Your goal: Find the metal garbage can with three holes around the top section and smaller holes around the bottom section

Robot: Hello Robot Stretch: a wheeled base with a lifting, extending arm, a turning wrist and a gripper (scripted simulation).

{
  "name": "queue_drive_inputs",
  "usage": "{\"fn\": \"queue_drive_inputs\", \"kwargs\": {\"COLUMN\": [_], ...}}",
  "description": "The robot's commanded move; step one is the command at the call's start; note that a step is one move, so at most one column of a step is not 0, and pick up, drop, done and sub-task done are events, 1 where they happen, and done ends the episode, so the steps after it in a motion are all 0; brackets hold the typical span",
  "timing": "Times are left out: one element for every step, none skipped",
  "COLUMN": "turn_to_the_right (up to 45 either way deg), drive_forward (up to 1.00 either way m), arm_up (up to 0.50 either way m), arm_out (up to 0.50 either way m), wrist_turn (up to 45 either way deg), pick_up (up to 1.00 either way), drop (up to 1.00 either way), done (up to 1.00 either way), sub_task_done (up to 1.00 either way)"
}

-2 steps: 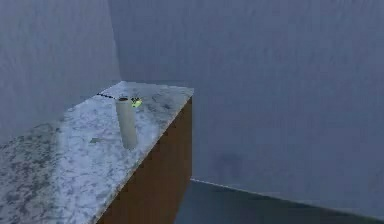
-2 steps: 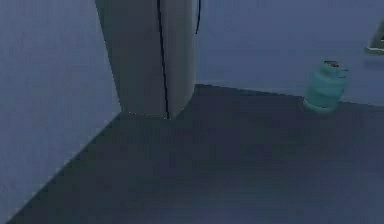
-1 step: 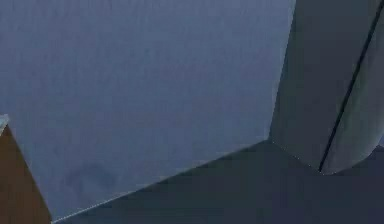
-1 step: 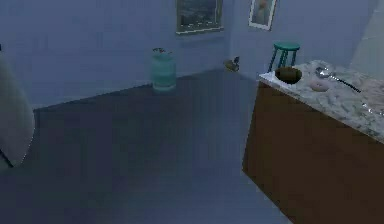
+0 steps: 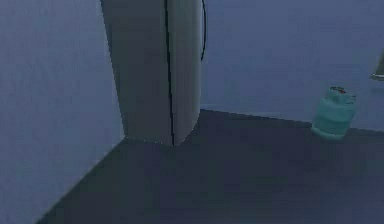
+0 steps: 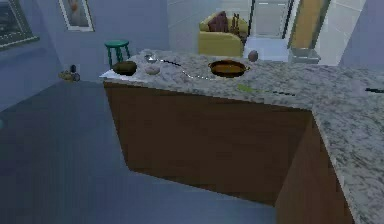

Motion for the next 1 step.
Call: {"fn": "queue_drive_inputs", "kwargs": {"turn_to_the_right": [15.0], "drive_forward": [0.0], "arm_up": [0.0], "arm_out": [0.0], "wrist_turn": [0.0], "pick_up": [0.0], "drop": [0.0], "done": [0.0], "sub_task_done": [0.0]}}
